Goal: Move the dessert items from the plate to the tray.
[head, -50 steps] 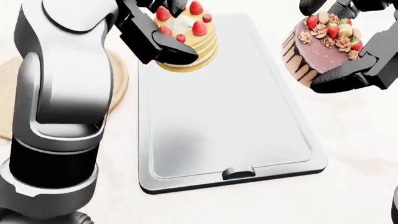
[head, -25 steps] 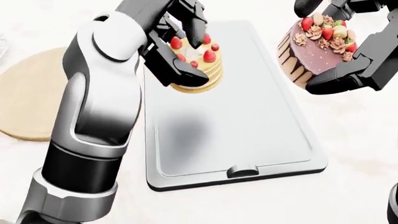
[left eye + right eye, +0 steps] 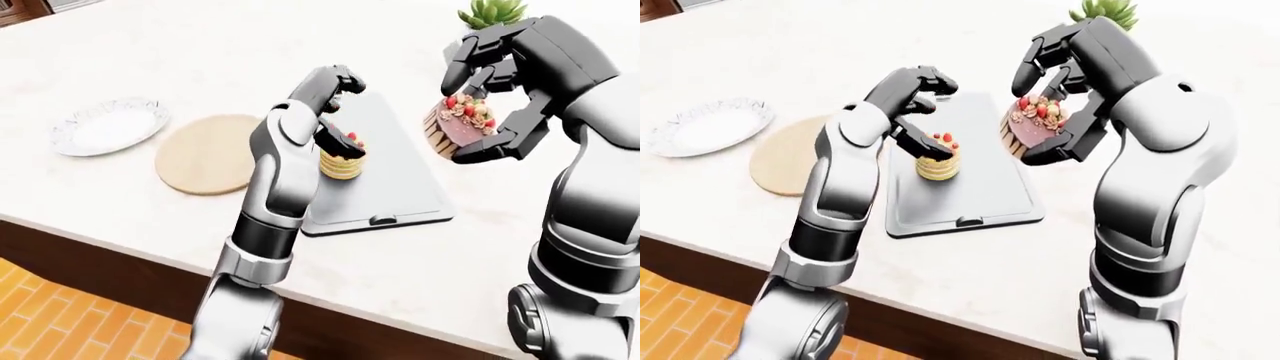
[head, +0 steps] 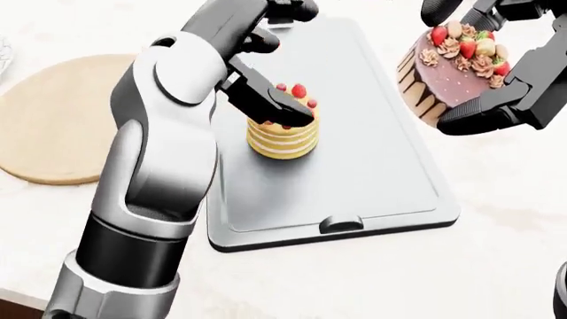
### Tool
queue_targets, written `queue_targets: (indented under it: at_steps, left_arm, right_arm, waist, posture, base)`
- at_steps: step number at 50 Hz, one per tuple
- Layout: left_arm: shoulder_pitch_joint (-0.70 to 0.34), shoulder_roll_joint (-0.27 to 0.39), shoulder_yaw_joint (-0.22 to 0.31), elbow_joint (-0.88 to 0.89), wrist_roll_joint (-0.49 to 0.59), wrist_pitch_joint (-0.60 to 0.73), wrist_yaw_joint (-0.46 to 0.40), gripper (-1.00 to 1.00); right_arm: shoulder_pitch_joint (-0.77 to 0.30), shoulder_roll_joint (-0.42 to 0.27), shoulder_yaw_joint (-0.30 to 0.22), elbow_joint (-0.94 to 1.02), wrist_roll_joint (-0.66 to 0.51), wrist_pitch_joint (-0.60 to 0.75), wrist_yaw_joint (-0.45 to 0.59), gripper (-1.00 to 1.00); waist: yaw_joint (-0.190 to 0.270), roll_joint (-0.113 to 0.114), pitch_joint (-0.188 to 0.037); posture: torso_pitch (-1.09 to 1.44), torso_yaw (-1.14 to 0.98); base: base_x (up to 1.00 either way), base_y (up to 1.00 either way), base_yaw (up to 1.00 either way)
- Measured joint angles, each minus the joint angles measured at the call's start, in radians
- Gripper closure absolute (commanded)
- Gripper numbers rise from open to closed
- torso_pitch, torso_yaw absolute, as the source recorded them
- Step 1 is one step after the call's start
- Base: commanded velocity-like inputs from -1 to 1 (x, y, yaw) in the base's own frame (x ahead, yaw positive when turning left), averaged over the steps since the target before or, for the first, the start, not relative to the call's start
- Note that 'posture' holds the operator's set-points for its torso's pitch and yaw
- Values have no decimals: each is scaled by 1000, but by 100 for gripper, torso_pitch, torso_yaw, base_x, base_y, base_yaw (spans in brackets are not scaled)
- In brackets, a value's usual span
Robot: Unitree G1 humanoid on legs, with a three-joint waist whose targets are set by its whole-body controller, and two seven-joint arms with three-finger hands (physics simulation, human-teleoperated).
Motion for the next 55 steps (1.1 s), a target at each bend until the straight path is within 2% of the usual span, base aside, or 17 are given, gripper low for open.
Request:
queue_targets:
  at_steps: [2,9,14,17,22,25,31,41,46,51,55]
  left_arm:
    - [-4,4,0,-12,6,2,-9,-100]
    - [-15,20,7,-107,35,60,-80,-100]
    - [-17,38,11,-227,55,113,-152,-100]
    - [18,58,14,-325,67,138,-198,-100]
    - [45,96,39,-406,75,182,-269,-100]
    - [37,119,55,-436,76,209,-294,-100]
    - [32,147,55,-522,80,254,-341,-100]
    - [51,155,57,-548,77,269,-360,-100]
    - [54,157,59,-547,73,267,-350,-100]
    - [57,153,58,-541,68,262,-341,-100]
    - [56,150,51,-538,57,260,-338,-100]
  right_arm:
    - [-5,-1,0,-5,-2,3,3,96]
    - [-24,5,11,-12,-21,14,13,96]
    - [-36,38,36,30,-37,1,9,96]
    - [-37,58,48,50,-49,-8,4,96]
    - [-28,90,71,67,-91,-16,14,96]
    - [-26,104,90,85,-117,-22,35,97]
    - [-12,135,94,84,-161,-44,56,97]
    - [21,190,109,79,-225,-77,79,96]
    - [26,209,117,101,-240,-87,112,97]
    - [-18,229,120,179,-249,-87,130,97]
    - [-81,250,112,304,-240,-95,79,97]
  waist:
    - [0,1,-2]
    - [-3,2,-1]
    - [-4,6,-1]
    - [-5,9,-1]
    - [-4,11,4]
    - [-5,8,2]
    - [-8,-1,-7]
    - [-6,-24,-29]
    - [-8,-33,-30]
    - [-8,-17,-11]
    - [-3,6,5]
  posture:
    - [0,0]
    - [0,0]
    - [0,0]
    - [0,0]
    - [0,0]
    - [0,0]
    - [0,0]
    - [0,0]
    - [0,0]
    - [0,0]
    - [0,0]
  base:
    - [0,0,0]
    - [0,0,0]
    - [0,0,0]
    - [0,0,0]
    - [0,0,0]
    - [0,0,0]
    - [0,0,0]
    - [0,0,0]
    - [0,0,0]
    - [0,0,0]
    - [0,0,0]
